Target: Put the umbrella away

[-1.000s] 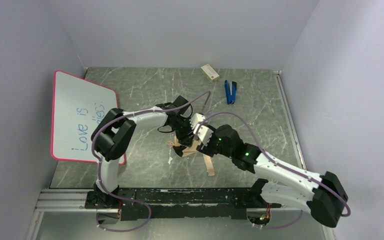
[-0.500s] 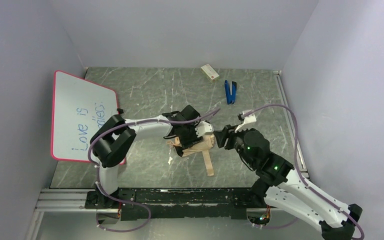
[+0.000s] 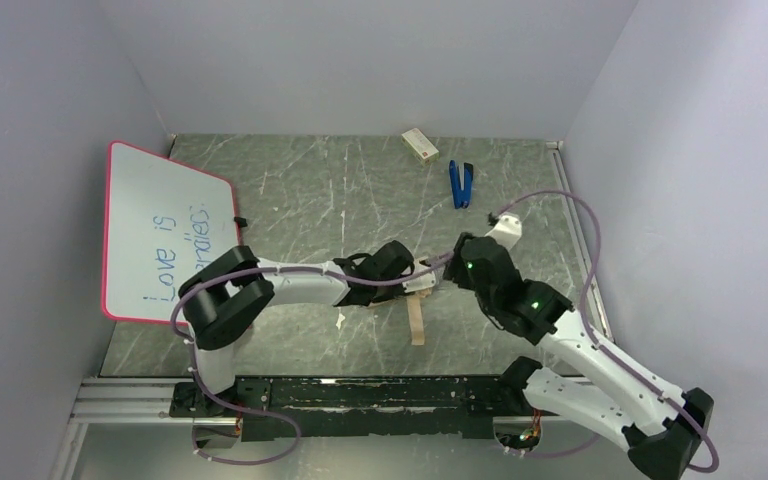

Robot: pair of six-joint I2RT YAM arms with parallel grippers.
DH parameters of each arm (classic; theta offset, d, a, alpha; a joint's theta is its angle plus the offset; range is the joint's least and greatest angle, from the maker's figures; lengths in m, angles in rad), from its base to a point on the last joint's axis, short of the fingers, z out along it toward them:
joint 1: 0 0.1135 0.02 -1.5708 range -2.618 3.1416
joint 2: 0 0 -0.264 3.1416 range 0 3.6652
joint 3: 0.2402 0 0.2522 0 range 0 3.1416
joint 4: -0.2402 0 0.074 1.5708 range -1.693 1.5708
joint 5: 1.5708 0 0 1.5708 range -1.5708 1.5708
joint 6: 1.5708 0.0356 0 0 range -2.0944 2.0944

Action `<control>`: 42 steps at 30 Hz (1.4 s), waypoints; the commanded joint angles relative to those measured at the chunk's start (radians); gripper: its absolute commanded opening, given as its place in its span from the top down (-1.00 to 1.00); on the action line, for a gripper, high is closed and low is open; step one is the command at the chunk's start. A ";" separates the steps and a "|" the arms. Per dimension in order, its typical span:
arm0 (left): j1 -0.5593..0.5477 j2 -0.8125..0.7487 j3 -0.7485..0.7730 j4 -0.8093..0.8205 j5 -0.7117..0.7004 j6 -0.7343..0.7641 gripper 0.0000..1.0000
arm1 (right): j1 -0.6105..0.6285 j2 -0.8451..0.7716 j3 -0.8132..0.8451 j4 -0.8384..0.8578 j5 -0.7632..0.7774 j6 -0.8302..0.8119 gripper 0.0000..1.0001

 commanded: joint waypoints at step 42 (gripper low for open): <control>-0.400 0.445 -0.206 0.458 -0.887 0.274 0.91 | -0.435 0.911 0.597 -0.178 -1.201 -1.558 -0.40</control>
